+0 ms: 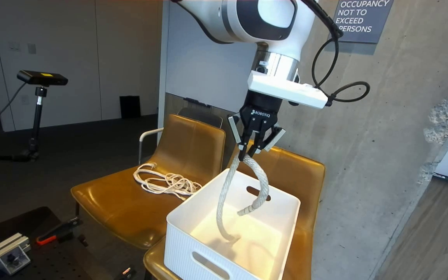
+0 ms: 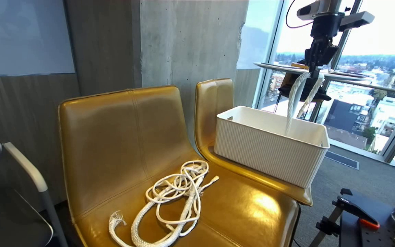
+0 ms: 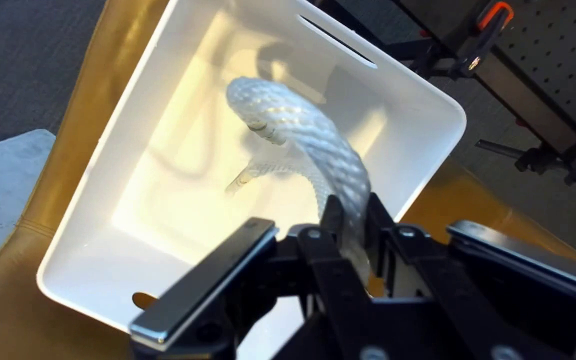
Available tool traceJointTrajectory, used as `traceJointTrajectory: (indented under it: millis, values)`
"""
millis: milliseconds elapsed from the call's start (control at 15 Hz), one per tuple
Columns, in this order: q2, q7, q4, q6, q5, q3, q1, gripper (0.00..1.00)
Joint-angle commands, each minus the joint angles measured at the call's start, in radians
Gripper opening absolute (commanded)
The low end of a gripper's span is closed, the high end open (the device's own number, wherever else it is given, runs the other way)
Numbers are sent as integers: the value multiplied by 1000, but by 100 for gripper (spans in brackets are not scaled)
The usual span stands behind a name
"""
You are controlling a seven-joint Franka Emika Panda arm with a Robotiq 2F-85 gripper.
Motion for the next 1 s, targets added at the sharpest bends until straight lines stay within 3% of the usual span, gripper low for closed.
traceJointTrajectory:
  millis: [0,133,200,267,400,600,933]
  values:
    - [-77,1,-140,83,54,-23,28,4]
    - [-91,-11,-186,142,82,-23,32,4]
    - [-99,-13,-208,186,98,-24,34,17]
    - [-108,-12,-231,262,103,-26,39,40]
    - [-123,-13,-256,377,100,-26,49,44]
    - [-170,-4,-315,507,84,-16,79,65]
    - [-270,19,-484,640,75,34,204,99]
